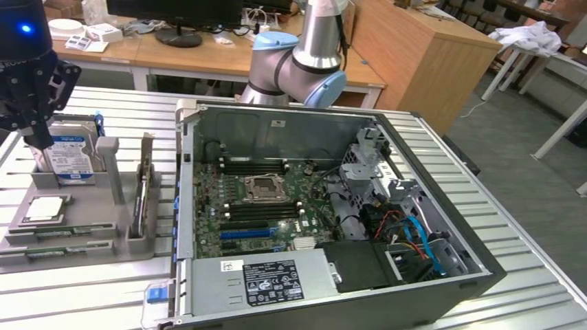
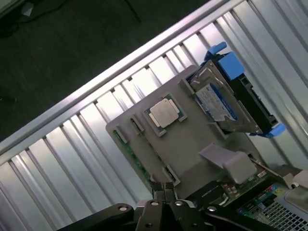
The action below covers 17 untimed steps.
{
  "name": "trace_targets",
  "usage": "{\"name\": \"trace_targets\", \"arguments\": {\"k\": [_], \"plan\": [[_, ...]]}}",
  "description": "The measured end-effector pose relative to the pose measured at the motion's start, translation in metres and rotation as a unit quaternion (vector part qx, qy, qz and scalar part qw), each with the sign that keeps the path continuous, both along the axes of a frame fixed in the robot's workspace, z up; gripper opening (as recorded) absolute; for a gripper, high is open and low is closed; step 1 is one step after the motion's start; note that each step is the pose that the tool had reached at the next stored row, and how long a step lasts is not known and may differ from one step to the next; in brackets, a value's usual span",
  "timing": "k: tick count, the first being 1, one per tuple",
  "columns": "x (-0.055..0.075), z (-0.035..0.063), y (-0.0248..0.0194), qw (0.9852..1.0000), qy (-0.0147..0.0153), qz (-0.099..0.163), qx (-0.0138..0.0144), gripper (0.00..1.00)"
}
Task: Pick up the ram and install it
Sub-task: 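Pick up the ram and move it above insertion slot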
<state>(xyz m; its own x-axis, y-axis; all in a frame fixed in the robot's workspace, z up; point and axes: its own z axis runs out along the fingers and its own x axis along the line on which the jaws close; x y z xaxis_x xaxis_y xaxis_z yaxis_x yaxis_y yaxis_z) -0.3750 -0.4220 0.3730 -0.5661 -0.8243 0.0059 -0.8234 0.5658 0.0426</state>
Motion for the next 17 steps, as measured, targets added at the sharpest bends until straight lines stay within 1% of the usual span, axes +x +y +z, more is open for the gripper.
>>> {"name": "trace_targets", "arguments": {"k": [3,5,9,13,17], "plan": [[0.0000,-0.0001,0.0000,0.9997,0.0000,0.026,0.0000,0.11],[0.0000,-0.0002,0.0000,0.9991,0.0000,0.043,0.0000,0.11],[0.0000,-0.0004,0.0000,0.9969,0.0000,0.078,0.0000,0.11],[0.0000,-0.0005,0.0000,0.9938,0.0000,0.112,0.0000,0.11],[0.0000,-0.0006,0.0000,0.9892,0.0000,0.147,0.0000,0.11]]}}
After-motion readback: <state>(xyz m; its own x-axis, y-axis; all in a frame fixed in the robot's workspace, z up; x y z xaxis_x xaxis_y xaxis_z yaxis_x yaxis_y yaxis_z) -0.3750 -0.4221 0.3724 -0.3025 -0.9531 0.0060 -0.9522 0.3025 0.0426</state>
